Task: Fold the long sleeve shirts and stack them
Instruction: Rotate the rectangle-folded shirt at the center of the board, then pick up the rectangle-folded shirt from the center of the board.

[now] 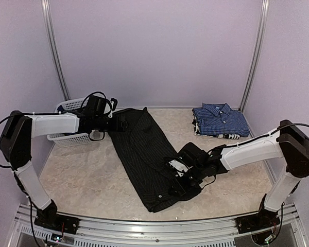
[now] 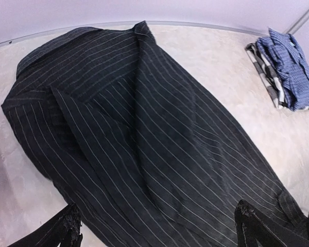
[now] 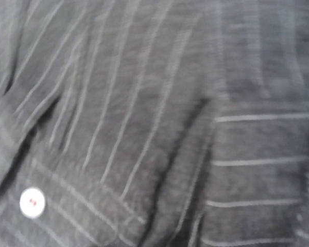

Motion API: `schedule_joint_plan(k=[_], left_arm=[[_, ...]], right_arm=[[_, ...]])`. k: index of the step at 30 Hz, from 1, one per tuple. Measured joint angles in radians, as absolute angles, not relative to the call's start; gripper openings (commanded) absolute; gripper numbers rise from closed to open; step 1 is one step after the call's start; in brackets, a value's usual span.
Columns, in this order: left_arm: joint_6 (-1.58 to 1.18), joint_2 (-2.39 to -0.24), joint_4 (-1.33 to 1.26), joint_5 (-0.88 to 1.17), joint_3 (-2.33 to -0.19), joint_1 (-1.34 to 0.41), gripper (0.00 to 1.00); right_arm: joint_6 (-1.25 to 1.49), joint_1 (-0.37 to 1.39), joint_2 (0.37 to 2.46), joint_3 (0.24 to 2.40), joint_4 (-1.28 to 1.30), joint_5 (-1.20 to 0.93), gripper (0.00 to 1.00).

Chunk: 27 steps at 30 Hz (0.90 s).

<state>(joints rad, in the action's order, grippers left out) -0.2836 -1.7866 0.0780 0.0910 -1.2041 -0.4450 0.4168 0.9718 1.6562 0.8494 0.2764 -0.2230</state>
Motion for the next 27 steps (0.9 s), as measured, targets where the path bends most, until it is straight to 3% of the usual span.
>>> schedule_joint_plan(k=[8, 14, 21, 27], left_arm=[[-0.284, -1.384, 0.096, 0.001, -0.916, -0.592, 0.92], [-0.270, -1.131, 0.094, -0.036, -0.641, -0.757, 0.89], [-0.199, -1.059, 0.088, -0.124, -0.558, -1.111, 0.88], [-0.150, -1.233, 0.123, -0.148, -0.606, -1.253, 0.83]], right_arm=[[0.357, 1.032, 1.837, 1.011, 0.157, -0.365, 0.58], [0.236, 1.032, 1.781, 0.997, 0.151, -0.337, 0.59], [0.117, 1.031, 1.528, 0.883, 0.150, -0.276, 0.59], [0.070, 1.025, 1.499, 0.837, 0.165, -0.258, 0.55]])
